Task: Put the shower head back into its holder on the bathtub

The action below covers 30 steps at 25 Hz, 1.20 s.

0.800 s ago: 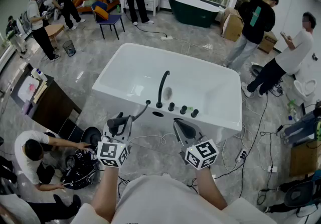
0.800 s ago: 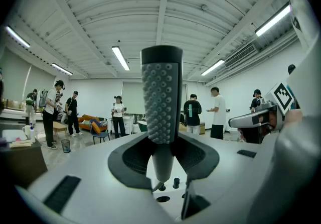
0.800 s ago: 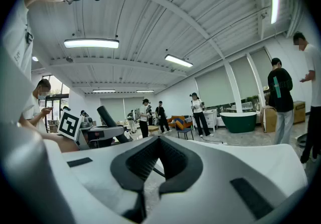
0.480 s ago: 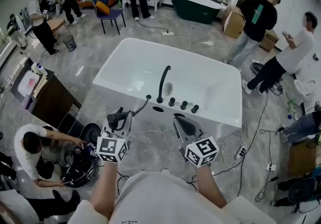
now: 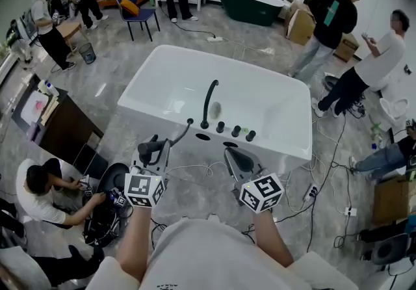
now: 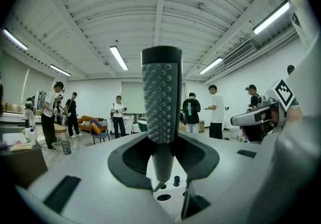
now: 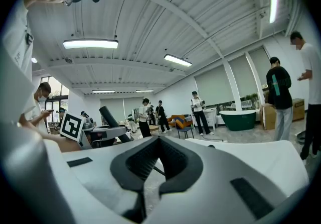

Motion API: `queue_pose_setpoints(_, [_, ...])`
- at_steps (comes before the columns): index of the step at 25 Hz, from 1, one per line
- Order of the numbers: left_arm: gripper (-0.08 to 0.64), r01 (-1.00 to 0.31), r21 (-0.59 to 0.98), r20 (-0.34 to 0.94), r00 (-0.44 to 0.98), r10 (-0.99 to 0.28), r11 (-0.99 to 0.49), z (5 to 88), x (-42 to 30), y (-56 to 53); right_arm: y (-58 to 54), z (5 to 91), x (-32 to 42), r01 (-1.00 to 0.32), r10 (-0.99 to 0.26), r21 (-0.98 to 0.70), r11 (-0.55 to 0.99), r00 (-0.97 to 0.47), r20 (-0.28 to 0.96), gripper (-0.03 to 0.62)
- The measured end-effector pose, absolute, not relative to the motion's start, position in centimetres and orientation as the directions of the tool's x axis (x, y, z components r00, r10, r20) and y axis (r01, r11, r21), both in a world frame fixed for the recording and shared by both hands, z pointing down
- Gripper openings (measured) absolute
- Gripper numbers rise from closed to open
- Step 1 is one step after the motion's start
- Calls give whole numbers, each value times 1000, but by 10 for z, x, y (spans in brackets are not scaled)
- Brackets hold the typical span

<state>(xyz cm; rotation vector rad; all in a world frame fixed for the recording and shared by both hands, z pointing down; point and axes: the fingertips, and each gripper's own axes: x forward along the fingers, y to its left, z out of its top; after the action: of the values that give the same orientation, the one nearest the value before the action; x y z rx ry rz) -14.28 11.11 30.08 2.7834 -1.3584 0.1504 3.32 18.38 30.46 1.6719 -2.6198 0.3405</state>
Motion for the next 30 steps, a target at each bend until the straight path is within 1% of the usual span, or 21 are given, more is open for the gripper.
queue_pose_setpoints(4, [140, -789, -1, 103, 611, -785, -615, 302, -141, 111, 184, 305, 36, -891, -891, -185, 414, -438, 116, 17])
queue_pose_setpoints(14, [140, -794, -2, 111, 604, -789, -608, 304, -132, 116, 177, 313, 49, -888, -883, -194, 418, -447, 142, 17])
queue_pose_setpoints(30, [140, -827, -34, 121, 553, -824, -561, 299, -91, 126, 181, 316, 91, -859, -858, -187, 476, -501, 113, 17])
